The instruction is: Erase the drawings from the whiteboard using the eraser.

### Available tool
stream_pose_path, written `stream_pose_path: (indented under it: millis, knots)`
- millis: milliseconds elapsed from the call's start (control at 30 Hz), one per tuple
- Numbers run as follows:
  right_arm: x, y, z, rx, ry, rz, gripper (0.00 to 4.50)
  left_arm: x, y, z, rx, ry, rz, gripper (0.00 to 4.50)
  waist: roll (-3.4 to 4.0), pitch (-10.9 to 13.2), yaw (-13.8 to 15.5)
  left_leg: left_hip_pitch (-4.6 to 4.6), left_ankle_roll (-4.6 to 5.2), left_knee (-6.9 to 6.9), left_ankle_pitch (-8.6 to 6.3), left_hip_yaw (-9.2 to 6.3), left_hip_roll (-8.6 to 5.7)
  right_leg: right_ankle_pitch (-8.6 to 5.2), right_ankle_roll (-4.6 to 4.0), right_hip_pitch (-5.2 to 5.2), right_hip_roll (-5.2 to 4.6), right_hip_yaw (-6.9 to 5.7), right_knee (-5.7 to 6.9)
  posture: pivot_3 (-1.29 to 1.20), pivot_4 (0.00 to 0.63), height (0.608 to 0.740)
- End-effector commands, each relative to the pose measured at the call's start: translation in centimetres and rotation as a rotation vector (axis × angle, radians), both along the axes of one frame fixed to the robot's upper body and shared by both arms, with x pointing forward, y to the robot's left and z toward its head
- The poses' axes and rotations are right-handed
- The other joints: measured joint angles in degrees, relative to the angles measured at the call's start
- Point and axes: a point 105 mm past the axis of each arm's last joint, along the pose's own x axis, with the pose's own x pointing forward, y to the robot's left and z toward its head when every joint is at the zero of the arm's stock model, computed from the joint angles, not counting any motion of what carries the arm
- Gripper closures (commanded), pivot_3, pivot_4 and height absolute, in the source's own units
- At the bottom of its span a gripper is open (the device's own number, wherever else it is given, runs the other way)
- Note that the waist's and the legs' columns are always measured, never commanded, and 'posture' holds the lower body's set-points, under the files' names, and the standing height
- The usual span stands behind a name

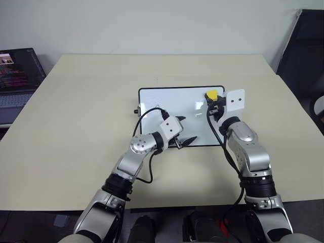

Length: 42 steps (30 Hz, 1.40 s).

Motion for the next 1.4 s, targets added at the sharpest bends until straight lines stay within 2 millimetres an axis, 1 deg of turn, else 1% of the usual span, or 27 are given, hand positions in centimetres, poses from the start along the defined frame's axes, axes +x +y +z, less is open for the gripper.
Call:
stream_pose_path:
  millis: [33,100,233,367,467,633,733,900,1000,1100,1200,1333,1400]
  knots:
    - [-0.2,0.2,-1.1,-0.044,0.056,0.021,3.47,-0.2,-0.1,1.7,-0.030,-0.067,0.000,0.00,0.00,0.00,0.00,0.00,0.00,0.00,0.00,0.00,0.00,0.01,0.00,0.00,0.00,0.00,0.00,0.00,0.150,0.740]
    - [-0.7,0.0,-2.2,-0.076,0.112,0.036,3.47,-0.2,0.0,1.7,-0.032,-0.067,0.000,0.00,0.00,-0.01,0.03,0.01,0.01,0.01,0.00,0.01,0.00,0.02,0.01,0.01,0.00,0.01,0.00,0.00,0.150,0.740]
    - [-2.3,-0.4,-4.5,-0.115,0.206,0.067,3.47,-0.3,0.0,1.7,-0.033,-0.067,0.001,0.00,-0.01,-0.05,0.07,0.00,0.01,0.00,0.00,-0.02,0.00,0.01,0.02,0.03,0.00,-0.01,-0.03,0.00,0.150,0.740]
    - [-3.3,-0.7,-5.6,-0.137,0.248,0.077,3.47,-0.3,0.0,1.6,-0.033,-0.065,0.003,0.00,-0.01,-0.06,0.00,0.07,0.06,0.03,0.04,0.02,0.00,-0.06,0.28,0.08,0.00,0.03,-0.02,0.00,0.150,0.740]
    - [-3.1,-1.1,-5.0,-0.131,0.229,0.059,3.47,-0.3,0.0,1.5,-0.032,-0.065,0.000,0.00,-0.01,-0.06,0.01,0.08,0.29,0.04,0.19,0.03,-0.03,0.04,0.32,0.09,0.01,0.03,-0.03,0.00,0.150,0.740]
    - [-2.0,-1.6,-2.8,-0.095,0.141,0.015,3.47,-0.3,-0.4,1.6,-0.032,-0.070,-0.011,0.00,-0.02,-0.06,0.04,0.08,0.67,0.03,0.42,0.02,-0.07,0.28,0.29,0.09,0.01,0.02,-0.05,0.00,0.150,0.740]
    - [-1.1,-2.1,-0.9,-0.080,0.063,-0.023,3.47,-0.2,-0.5,1.8,-0.034,-0.073,-0.016,0.00,-0.02,-0.05,0.02,0.08,0.80,0.03,0.51,0.07,-0.09,0.42,0.33,0.07,0.01,0.02,-0.06,0.00,0.150,0.740]
    - [0.0,-2.6,0.4,-0.091,0.007,-0.067,3.47,-0.3,-0.6,1.7,-0.032,-0.074,-0.020,0.00,-0.01,-0.03,0.03,0.04,0.87,0.00,0.56,0.10,-0.12,0.47,0.36,0.03,0.00,0.03,-0.12,0.00,0.150,0.740]
    - [0.5,-2.8,0.6,-0.105,-0.007,-0.095,3.47,-0.3,-0.5,1.6,-0.030,-0.072,-0.019,0.00,-0.01,-0.03,0.03,-0.03,0.87,-0.05,0.56,0.10,-0.10,0.46,0.35,-0.01,0.00,0.07,-0.17,0.00,0.150,0.740]
    - [0.5,-2.6,0.4,-0.103,-0.004,-0.093,3.47,-0.3,-0.6,1.6,-0.030,-0.072,-0.017,0.00,-0.01,-0.03,0.06,-0.06,0.87,-0.06,0.56,0.08,-0.10,0.46,0.35,-0.02,-0.01,0.09,-0.19,0.00,0.150,0.740]
    - [0.2,-2.2,-0.4,-0.099,0.020,-0.074,3.47,-0.4,-0.4,1.6,-0.031,-0.069,-0.013,0.00,-0.01,-0.03,0.05,-0.05,0.87,-0.04,0.56,0.09,-0.10,0.46,0.35,-0.02,-0.02,0.10,-0.18,0.00,0.150,0.740]
    - [-0.3,-2.2,-1.4,-0.101,0.059,-0.059,3.47,-0.4,-0.2,1.4,-0.029,-0.062,-0.009,0.00,-0.01,-0.03,0.06,-0.05,0.87,-0.04,0.56,0.08,-0.10,0.46,0.35,-0.02,-0.02,0.08,-0.16,0.00,0.150,0.740]
    - [-0.7,-2.2,-2.5,-0.117,0.106,-0.039,3.47,-0.5,-0.2,1.3,-0.030,-0.059,-0.006,0.00,-0.01,-0.03,0.04,-0.05,0.87,-0.05,0.56,0.07,-0.10,0.46,0.34,-0.02,-0.02,0.08,-0.18,0.00,0.150,0.740]
